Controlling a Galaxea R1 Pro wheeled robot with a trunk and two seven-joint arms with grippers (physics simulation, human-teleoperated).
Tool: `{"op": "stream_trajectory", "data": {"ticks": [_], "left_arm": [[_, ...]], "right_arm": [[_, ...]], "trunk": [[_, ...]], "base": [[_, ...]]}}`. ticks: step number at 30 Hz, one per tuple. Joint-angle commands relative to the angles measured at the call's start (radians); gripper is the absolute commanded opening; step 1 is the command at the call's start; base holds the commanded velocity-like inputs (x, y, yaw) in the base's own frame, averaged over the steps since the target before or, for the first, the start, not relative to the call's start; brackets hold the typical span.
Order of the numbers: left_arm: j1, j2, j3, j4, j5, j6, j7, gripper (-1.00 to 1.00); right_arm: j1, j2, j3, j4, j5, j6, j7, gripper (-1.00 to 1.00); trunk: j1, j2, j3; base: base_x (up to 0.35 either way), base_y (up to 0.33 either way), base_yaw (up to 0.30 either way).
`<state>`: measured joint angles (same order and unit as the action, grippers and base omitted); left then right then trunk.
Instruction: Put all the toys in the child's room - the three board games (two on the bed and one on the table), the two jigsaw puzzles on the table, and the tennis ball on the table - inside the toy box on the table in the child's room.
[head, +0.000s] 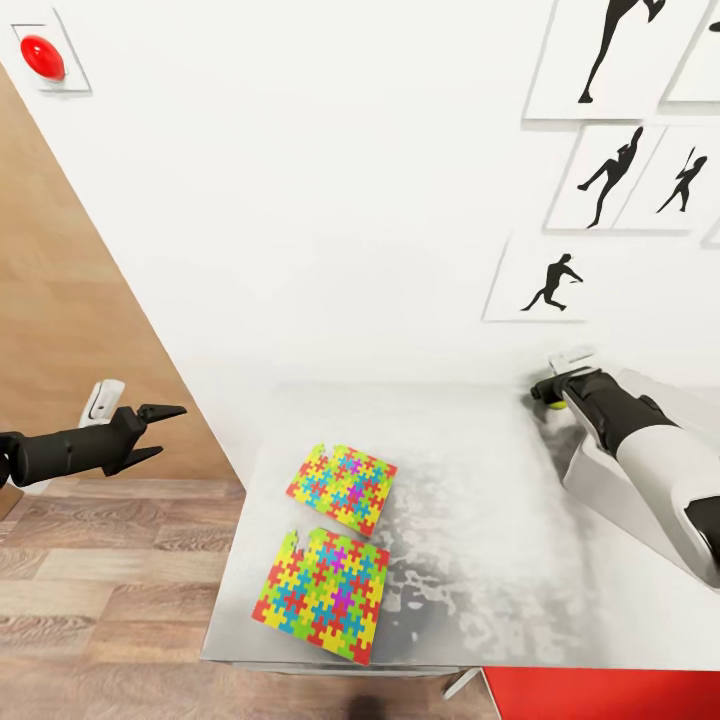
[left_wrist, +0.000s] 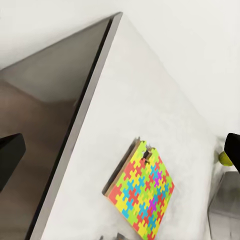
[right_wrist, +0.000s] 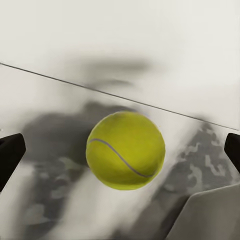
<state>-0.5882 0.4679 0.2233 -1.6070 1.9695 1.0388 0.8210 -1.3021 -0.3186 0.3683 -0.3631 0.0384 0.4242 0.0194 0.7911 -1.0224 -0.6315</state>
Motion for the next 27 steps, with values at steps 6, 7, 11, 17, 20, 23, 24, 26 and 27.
{"op": "stream_trajectory", "data": {"ticks": [6,7,11,17,20,23,24,26,27], "left_arm": [[-0.001,0.000,0.001,-0.001,0.009,0.003,0.010,1.00],[-0.001,0.000,0.001,-0.001,0.009,0.003,0.010,1.00],[-0.001,0.000,0.001,-0.001,0.009,0.003,0.010,1.00],[-0.001,0.000,0.001,-0.001,0.009,0.003,0.010,1.00],[-0.001,0.001,0.001,-0.001,0.010,0.003,0.010,1.00],[-0.001,0.007,0.001,-0.001,0.010,0.003,0.010,1.00],[-0.001,0.008,0.001,-0.001,0.011,0.003,0.009,1.00],[-0.001,0.010,0.001,-0.001,0.011,0.002,0.009,1.00],[-0.001,0.010,0.001,-0.001,0.011,0.002,0.009,1.00]], "right_arm": [[0.001,0.000,0.004,-0.008,0.005,0.008,0.056,1.00],[0.001,0.000,0.003,-0.010,0.005,0.008,0.067,1.00],[0.002,0.000,0.002,-0.018,0.005,0.012,0.078,1.00],[0.000,-0.001,0.000,-0.023,0.004,0.020,0.079,1.00],[-0.002,-0.002,0.000,-0.023,0.003,0.021,0.077,1.00],[-0.003,-0.005,-0.001,-0.023,0.003,0.022,0.075,1.00],[-0.004,-0.007,-0.001,-0.023,0.004,0.022,0.074,1.00],[-0.006,-0.010,-0.001,-0.023,0.003,0.022,0.073,1.00],[-0.007,-0.011,-0.001,-0.023,0.004,0.022,0.073,1.00]], "trunk": [[0.000,-0.001,-0.001],[0.000,-0.001,-0.001],[0.000,-0.001,-0.004],[0.000,-0.001,-0.013],[0.000,-0.001,-0.018],[0.000,-0.001,-0.022],[0.000,-0.001,-0.024],[0.000,-0.001,-0.027],[0.000,-0.001,-0.029]], "base": [[0.000,0.000,0.000],[0.000,0.000,0.000],[0.000,0.000,0.000],[0.000,0.000,0.000],[0.000,0.000,0.000],[0.000,0.000,0.000],[0.000,0.000,0.000],[0.000,0.000,0.000],[0.000,0.000,0.000]]}}
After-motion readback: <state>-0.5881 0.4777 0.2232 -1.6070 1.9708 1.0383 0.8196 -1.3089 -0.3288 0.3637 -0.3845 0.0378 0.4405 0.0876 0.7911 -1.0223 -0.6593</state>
